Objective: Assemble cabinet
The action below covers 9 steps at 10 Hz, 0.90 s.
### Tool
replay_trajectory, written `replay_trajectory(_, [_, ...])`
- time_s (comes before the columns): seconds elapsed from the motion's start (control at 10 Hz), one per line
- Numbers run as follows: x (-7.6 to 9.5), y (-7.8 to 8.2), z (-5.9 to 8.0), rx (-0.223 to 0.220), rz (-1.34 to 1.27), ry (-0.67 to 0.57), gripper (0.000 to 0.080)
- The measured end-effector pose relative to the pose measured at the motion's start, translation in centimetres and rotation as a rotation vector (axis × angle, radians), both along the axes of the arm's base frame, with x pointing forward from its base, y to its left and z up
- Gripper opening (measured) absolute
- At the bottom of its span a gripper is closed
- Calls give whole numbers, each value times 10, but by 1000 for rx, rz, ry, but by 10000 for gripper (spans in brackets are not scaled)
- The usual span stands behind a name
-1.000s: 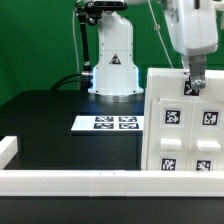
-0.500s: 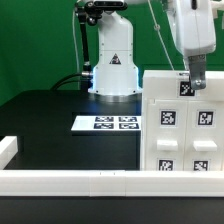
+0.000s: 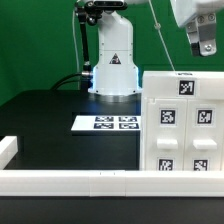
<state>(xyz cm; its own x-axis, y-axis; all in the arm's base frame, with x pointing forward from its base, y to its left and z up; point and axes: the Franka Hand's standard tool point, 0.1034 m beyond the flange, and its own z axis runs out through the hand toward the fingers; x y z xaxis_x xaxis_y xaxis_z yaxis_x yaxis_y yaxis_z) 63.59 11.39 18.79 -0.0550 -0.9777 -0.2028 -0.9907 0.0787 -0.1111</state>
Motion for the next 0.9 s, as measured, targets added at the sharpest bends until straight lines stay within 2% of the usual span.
replay_trajectory(0.9, [-1,3,-1,-3,27,-3,649])
